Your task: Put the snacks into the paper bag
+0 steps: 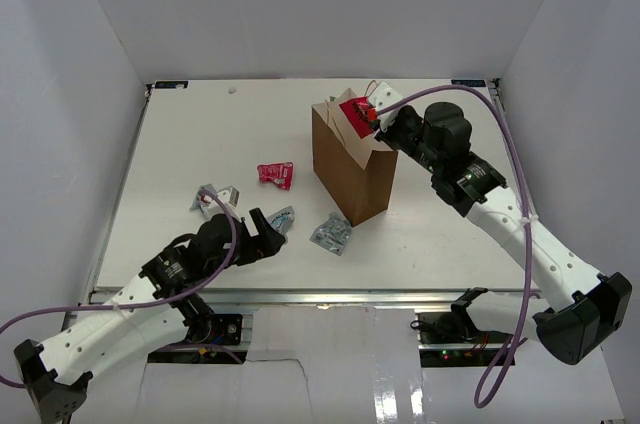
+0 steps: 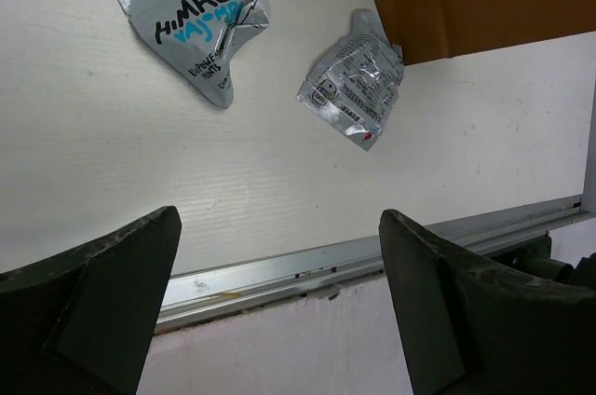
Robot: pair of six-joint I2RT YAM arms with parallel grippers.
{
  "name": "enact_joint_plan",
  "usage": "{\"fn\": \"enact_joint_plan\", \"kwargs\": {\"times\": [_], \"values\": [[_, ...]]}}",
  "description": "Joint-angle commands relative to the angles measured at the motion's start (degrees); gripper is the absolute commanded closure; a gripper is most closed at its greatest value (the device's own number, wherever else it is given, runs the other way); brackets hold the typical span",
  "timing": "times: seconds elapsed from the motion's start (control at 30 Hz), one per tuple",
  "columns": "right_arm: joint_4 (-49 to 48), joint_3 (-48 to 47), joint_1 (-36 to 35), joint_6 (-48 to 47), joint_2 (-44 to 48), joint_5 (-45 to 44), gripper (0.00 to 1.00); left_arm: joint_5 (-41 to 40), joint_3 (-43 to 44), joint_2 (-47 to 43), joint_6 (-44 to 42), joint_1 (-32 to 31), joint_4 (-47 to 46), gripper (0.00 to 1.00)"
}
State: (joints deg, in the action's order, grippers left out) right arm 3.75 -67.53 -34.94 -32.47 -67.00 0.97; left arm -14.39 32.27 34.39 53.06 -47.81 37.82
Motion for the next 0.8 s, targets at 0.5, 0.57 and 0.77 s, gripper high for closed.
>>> {"fn": "enact_joint_plan", "kwargs": {"times": [0.5,0.57,0.77], "values": [[-4.3,5.0,-0.6,1.1,2.8,2.1,0.62,-2.7,6.2,14.6,-8.7,0.0,-1.2,0.02],[-3.8,4.2,-0.6,1.4,3.0,2.7,0.57,-3.2,6.9,16.3,-9.5,0.1,-1.3,0.02],[-1.4,1.8,-0.1,2.4,3.5,4.2,0.47,-3.8,10.4,23.8,-15.3,0.1,-2.8,0.02]]}}
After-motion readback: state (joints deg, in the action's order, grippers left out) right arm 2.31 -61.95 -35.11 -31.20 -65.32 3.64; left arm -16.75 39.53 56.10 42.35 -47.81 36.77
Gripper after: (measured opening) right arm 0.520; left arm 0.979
